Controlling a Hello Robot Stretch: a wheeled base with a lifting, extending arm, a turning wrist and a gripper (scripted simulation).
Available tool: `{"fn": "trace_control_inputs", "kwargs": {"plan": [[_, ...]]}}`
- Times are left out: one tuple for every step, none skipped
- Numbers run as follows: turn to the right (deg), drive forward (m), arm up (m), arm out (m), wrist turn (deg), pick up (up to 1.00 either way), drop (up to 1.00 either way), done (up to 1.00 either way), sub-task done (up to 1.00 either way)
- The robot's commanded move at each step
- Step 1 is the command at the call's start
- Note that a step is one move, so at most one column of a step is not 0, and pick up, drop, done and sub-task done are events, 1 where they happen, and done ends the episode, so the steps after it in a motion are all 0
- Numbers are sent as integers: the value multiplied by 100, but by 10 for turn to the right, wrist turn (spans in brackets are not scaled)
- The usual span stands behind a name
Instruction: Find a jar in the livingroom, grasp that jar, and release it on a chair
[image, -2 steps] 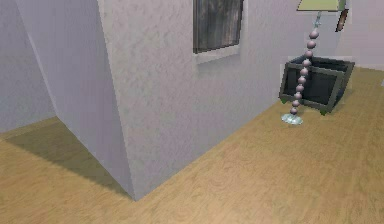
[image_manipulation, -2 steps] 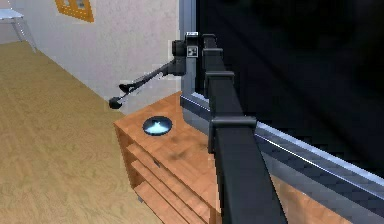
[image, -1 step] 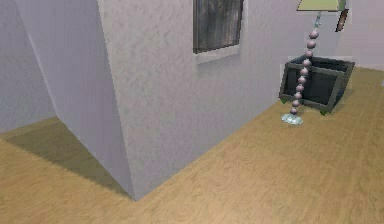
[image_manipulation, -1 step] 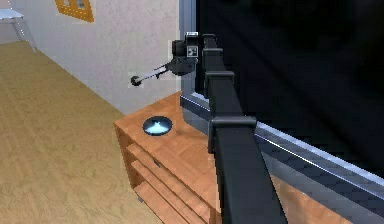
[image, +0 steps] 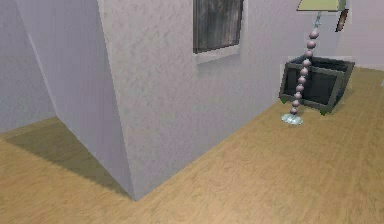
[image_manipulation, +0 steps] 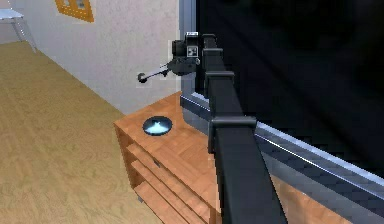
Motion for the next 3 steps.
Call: {"fn": "trace_control_inputs", "kwargs": {"plan": [[0,0,-30,0,0,0,0,0,0],[0,0,0,0,0,100,0,0,0],[0,0,10,0,0,0,0,0,0]]}}
